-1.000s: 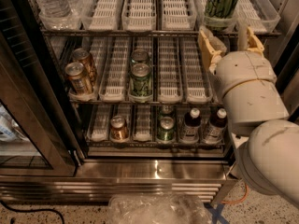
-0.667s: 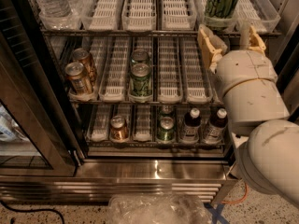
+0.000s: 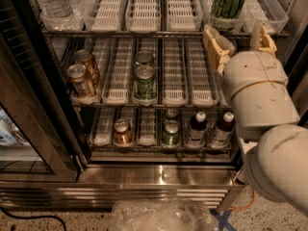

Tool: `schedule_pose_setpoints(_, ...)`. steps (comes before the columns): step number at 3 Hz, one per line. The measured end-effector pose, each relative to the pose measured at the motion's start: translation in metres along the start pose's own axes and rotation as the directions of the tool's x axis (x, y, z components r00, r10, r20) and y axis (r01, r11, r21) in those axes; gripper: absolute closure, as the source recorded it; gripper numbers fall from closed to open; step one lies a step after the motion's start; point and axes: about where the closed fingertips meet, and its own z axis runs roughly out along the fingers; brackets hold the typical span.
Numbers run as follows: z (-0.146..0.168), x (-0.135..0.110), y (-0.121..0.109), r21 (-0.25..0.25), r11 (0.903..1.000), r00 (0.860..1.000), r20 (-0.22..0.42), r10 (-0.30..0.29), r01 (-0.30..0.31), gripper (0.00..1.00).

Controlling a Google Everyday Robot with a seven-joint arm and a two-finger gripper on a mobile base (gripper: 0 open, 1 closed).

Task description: Pick green can from top shelf of fridge

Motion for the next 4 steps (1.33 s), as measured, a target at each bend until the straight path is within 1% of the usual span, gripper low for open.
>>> schedule_pose_setpoints(1,0.009,-0.006,0.002,0.0,1.0,1.0,-0.023,-0.003,0.003,0.28)
schedule_pose_setpoints(3,0.052,-0.03,0.012,-0.006,0.9999,0.998,-0.061,0.008,-0.008,0.29)
schedule_pose_setpoints(4,0.076,-0.032,0.016,0.003,0.9994,0.996,-0.077,0.035,-0.035,0.29)
